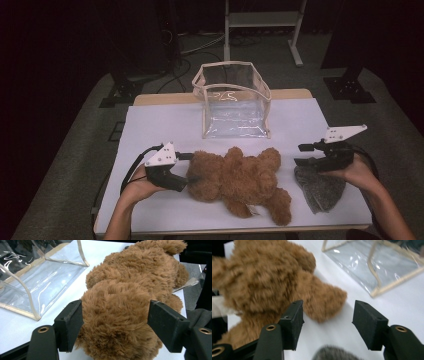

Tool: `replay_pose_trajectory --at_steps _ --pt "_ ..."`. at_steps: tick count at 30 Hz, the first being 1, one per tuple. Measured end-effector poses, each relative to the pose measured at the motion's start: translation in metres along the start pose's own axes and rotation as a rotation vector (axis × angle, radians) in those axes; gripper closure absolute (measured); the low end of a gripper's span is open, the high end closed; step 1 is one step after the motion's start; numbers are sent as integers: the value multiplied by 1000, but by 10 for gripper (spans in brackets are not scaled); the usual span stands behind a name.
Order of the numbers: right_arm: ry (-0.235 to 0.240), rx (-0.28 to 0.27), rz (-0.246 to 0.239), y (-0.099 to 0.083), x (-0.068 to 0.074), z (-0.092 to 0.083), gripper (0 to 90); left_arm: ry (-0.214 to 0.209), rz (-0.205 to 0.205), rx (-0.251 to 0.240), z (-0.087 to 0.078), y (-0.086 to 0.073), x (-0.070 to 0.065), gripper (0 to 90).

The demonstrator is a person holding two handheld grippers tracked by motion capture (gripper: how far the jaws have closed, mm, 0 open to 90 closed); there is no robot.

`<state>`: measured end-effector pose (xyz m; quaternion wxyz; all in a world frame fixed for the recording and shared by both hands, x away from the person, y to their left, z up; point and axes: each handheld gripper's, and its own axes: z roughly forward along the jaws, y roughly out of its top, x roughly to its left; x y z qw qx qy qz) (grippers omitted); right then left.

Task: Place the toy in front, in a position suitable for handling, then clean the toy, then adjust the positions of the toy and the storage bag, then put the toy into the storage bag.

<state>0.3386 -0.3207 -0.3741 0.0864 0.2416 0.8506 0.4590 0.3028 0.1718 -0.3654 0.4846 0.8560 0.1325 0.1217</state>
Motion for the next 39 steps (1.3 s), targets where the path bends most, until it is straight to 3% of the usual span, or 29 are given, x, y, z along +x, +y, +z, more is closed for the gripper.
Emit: replay_pose_trajectory --at_steps 12,26,39 --pt "72 -36 -77 52 1 17 356 6 -14 -12 -4 -3 0 206" --pt "121 -19 -156 105 7 40 329 20 -12 -11 -10 -3 2 189" --pt "143 -3 -208 128 14 54 315 26 -2 -8 -13 -3 2 188"
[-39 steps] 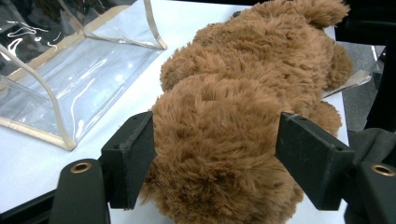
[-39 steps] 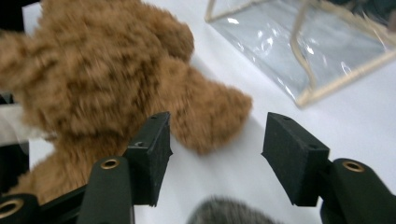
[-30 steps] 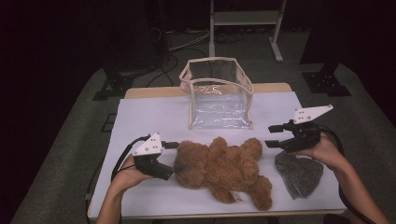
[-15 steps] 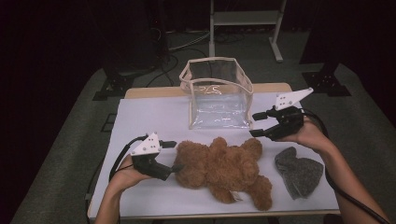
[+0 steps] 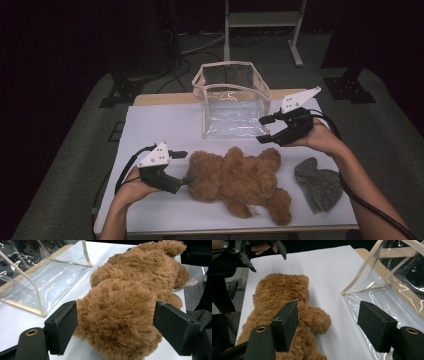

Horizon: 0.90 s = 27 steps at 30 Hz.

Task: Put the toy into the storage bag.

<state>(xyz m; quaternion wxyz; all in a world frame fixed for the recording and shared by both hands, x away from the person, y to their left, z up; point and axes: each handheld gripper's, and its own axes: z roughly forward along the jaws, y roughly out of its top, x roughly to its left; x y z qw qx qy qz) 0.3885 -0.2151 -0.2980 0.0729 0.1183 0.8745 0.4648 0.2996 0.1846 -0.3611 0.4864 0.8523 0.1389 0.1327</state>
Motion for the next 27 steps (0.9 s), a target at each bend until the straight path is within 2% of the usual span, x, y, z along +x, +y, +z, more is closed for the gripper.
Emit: replay_pose_trajectory --at_steps 3,15,27 --pt "3 -1 -7 7 -3 2 311 0 -5 -11 -1 1 0 189" --pt "16 38 -40 37 -17 14 310 -6 -12 -7 -1 -2 3 186" --pt "24 69 -68 59 -33 25 323 -8 -21 -2 -3 -4 5 185"
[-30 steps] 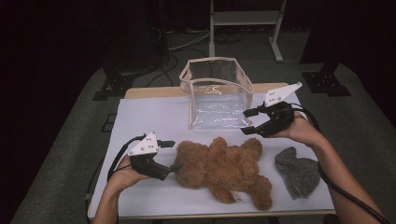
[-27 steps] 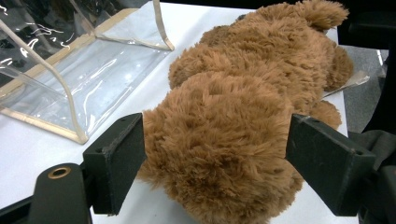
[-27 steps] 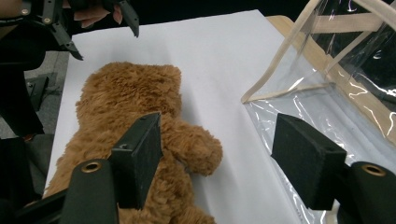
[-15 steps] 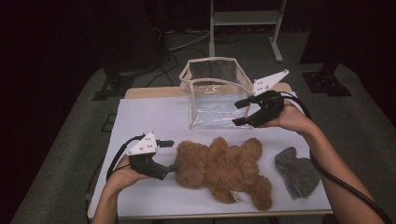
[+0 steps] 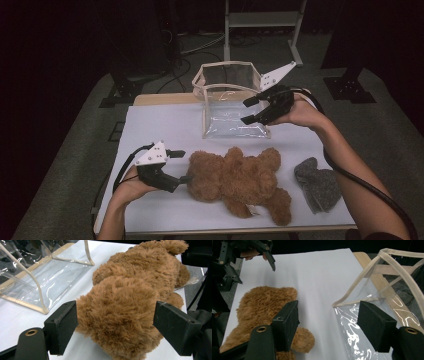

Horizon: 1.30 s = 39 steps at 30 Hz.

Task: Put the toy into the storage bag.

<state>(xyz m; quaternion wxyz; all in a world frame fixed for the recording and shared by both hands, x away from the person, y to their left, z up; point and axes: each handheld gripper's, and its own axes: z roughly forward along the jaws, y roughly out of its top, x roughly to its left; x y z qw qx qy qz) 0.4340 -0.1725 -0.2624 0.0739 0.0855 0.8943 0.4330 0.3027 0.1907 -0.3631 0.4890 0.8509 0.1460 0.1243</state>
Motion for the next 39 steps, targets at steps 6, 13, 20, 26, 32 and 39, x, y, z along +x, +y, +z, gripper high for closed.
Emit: replay_pose_trajectory --at_steps 6,13,20,26,32,39 --pt "13 9 0 6 -10 3 337 -1 -8 0 -2 -2 0 184" --pt "12 23 -5 11 -22 5 337 5 -10 -3 -4 -2 1 184" --pt "-2 54 -8 17 -34 6 337 11 -14 -5 -5 -4 3 184" --pt "-9 74 -2 21 -45 11 336 13 -20 -10 -7 -5 3 184" --pt "-18 96 5 23 -57 17 336 17 -27 -11 -9 -6 2 184" --pt "-29 108 12 24 -70 20 336 21 -26 -23 -13 -5 3 184"
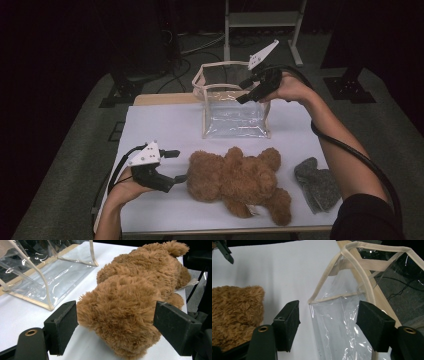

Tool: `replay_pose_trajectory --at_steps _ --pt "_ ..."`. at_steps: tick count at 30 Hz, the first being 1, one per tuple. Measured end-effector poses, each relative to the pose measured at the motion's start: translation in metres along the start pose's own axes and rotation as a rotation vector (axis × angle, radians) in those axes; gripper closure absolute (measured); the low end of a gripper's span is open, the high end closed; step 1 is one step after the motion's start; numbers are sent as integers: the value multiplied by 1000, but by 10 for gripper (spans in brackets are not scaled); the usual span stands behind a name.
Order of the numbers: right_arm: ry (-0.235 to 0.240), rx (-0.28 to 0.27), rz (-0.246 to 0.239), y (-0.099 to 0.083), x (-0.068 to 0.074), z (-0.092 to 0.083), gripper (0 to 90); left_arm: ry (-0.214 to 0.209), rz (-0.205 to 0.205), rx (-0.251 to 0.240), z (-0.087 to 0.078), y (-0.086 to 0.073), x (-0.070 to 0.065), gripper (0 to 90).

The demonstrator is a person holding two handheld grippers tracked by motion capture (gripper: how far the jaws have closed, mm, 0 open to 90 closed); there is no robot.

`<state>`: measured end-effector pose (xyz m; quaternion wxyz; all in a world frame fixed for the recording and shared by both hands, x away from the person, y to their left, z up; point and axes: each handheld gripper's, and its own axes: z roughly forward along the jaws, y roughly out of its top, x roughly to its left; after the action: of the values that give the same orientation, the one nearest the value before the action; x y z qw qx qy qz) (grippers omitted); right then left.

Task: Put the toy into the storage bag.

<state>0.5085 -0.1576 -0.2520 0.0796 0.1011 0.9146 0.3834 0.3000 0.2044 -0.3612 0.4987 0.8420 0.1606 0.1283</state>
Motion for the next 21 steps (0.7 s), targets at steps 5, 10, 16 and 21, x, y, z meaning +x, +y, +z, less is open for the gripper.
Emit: replay_pose_trajectory --at_steps 5,10,16,21 --pt "-9 15 11 1 -8 4 336 6 -6 3 -1 -1 1 184" --pt "-25 24 18 2 -17 7 336 10 -10 -4 -4 -1 2 181" --pt "-34 36 25 3 -25 11 341 14 -10 -3 -5 -3 3 181" --pt "-39 56 29 4 -29 18 344 19 -13 -8 -7 -3 4 180"
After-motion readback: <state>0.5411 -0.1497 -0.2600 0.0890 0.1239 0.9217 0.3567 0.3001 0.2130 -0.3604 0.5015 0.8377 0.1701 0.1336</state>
